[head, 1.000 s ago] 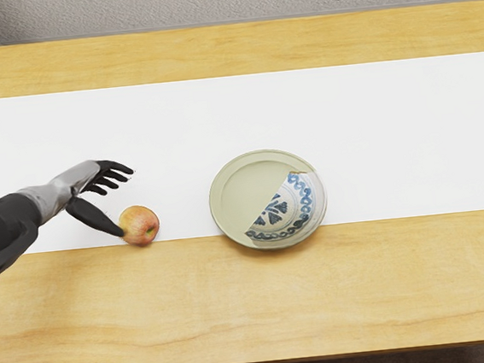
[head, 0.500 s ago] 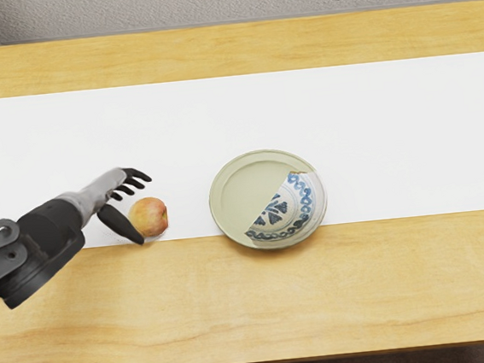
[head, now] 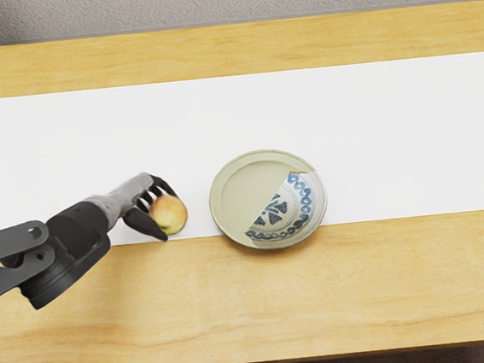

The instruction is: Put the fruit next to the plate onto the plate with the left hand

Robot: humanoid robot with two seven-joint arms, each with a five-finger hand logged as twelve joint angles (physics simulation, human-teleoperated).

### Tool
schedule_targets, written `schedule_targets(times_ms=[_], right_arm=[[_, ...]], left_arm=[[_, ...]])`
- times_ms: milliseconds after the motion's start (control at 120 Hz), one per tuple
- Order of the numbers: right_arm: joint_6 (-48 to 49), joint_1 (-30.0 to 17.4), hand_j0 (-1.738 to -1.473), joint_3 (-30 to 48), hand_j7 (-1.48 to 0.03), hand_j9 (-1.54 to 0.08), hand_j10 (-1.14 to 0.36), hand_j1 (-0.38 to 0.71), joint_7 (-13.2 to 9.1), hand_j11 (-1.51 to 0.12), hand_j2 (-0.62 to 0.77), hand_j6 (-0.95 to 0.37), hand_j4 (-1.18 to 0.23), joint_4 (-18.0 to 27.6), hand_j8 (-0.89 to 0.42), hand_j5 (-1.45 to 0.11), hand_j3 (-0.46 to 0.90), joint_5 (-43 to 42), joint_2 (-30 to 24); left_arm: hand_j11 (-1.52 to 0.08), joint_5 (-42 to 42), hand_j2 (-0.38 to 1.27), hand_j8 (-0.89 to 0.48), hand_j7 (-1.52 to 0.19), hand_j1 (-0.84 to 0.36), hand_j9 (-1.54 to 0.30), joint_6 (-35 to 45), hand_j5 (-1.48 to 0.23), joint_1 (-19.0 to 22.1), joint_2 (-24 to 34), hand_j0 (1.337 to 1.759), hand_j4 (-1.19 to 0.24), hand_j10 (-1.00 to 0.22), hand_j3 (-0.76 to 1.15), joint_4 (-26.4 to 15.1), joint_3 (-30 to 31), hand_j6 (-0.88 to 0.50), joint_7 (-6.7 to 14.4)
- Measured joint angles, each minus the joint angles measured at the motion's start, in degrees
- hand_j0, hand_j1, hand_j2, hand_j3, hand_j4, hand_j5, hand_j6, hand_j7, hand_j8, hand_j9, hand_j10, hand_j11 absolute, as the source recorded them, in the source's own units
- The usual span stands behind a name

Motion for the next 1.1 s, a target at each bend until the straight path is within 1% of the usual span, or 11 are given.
schedule_targets(times_ms=[250, 383, 517, 625, 683, 750, 867, 908, 917, 958, 1100], right_arm=[[0.0, 0.0, -1.658, 0.01, -0.05, -0.05, -0.04, -0.3, 0.0, -0.05, -0.01, -0.04, -0.04, 0.0, -0.04, -0.05, 0.0, 0.01, 0.0], [-0.01, 0.0, -1.658, -0.01, -0.05, -0.05, -0.04, -0.3, 0.0, -0.05, -0.01, -0.04, -0.04, 0.0, -0.04, -0.05, 0.0, 0.0, 0.0], [-0.01, 0.0, -1.658, 0.0, -0.05, -0.05, -0.04, -0.3, 0.0, -0.05, -0.01, -0.04, -0.04, 0.0, -0.04, -0.05, 0.0, 0.01, 0.0], [0.0, -0.01, -1.658, -0.01, -0.05, -0.05, -0.04, -0.3, 0.0, -0.05, -0.01, -0.04, -0.04, 0.0, -0.04, -0.05, 0.0, 0.01, 0.0], [0.0, 0.0, -1.658, -0.01, -0.05, -0.05, -0.04, -0.3, 0.0, -0.05, -0.01, -0.04, -0.04, 0.0, -0.04, -0.05, 0.0, 0.01, 0.0], [0.0, 0.0, -1.658, -0.01, -0.05, -0.05, -0.04, -0.3, 0.0, -0.05, -0.01, -0.04, -0.04, 0.0, -0.04, -0.05, 0.0, 0.01, 0.0], [0.0, 0.0, -1.658, 0.0, -0.05, -0.05, -0.04, -0.3, 0.0, -0.05, -0.01, -0.04, -0.04, 0.0, -0.04, -0.05, 0.0, 0.01, 0.0], [0.0, 0.0, -1.658, 0.01, -0.05, -0.05, -0.04, -0.3, 0.0, -0.05, -0.01, -0.04, -0.04, 0.0, -0.04, -0.05, 0.0, 0.01, 0.0], [0.0, 0.0, -1.658, 0.01, -0.05, -0.05, -0.04, -0.3, 0.0, -0.05, -0.01, -0.04, -0.04, 0.0, -0.04, -0.05, 0.0, 0.01, 0.0], [0.0, 0.0, -1.658, 0.02, -0.05, -0.05, -0.04, -0.3, 0.0, -0.05, -0.01, -0.04, -0.04, 0.0, -0.04, -0.05, 0.0, 0.01, 0.0], [0.0, 0.0, -1.658, 0.01, -0.05, -0.05, -0.04, -0.3, 0.0, -0.05, -0.01, -0.04, -0.04, 0.0, -0.04, -0.05, 0.0, 0.01, 0.0]], left_arm=[[-1.01, -0.4, 0.32, -0.32, -0.99, -0.35, -0.99, -0.69, -1.01, -0.09, 0.63, 1.648, -0.32, -0.68, 0.0, -0.31, -0.13, -0.24, -0.04], [-1.07, -0.73, 0.34, -0.29, -1.06, -0.35, -1.06, -1.32, -1.09, -0.5, 2.67, 1.645, -0.27, -0.72, 0.0, -1.69, -1.18, -0.2, -0.09], [-1.1, -2.43, 0.33, -0.28, -1.1, -0.35, -1.09, -4.12, -1.13, -0.62, 4.11, 1.644, -0.25, -0.75, 0.0, -3.08, -4.73, -0.19, -0.04], [-1.12, -6.21, 0.34, -0.28, -1.1, -0.36, -1.1, -7.01, -1.14, -4.62, 3.96, 1.644, -0.23, -0.77, 0.0, -3.8, -7.0, -0.18, -0.07], [-1.13, -8.2, 0.41, -0.28, -1.11, -0.4, -1.11, -8.35, -1.16, -6.28, 3.36, 1.643, -0.2, -0.77, 0.0, -4.08, -7.54, -0.16, -0.08], [-1.14, -10.32, 0.5, -0.25, -1.12, -0.44, -1.12, -9.84, -1.18, -10.01, 3.08, 1.641, -0.19, -0.77, 0.0, -4.3, -7.87, -0.14, -0.08], [-1.14, -14.1, 0.46, -0.29, -1.13, -0.41, -1.13, -12.71, -1.19, -14.14, -1.61, 1.642, -0.19, -0.79, 0.0, -4.43, -7.94, -0.15, -0.06], [-1.15, -15.17, 0.41, -0.31, -1.13, -0.39, -1.13, -13.5, -1.2, -14.57, -2.96, 1.642, -0.19, -0.79, 0.0, -4.47, -7.83, -0.16, -0.09], [-1.15, -15.33, 0.35, -0.31, -1.12, -0.37, -1.14, -13.63, -1.2, -14.58, -3.09, 1.642, -0.2, -0.79, 0.0, -4.47, -7.81, -0.16, -0.1], [-1.15, -15.97, 0.39, -0.33, -1.12, -0.36, -1.14, -14.3, -1.21, -14.97, -4.3, 1.642, -0.2, -0.8, 0.0, -4.48, -7.5, -0.17, -0.09], [-1.16, -17.02, 0.38, -0.34, -1.15, -0.37, -1.15, -15.3, -1.22, -17.66, -6.55, 1.643, -0.21, -0.81, 0.0, -4.47, -4.38, -0.16, -0.06]])
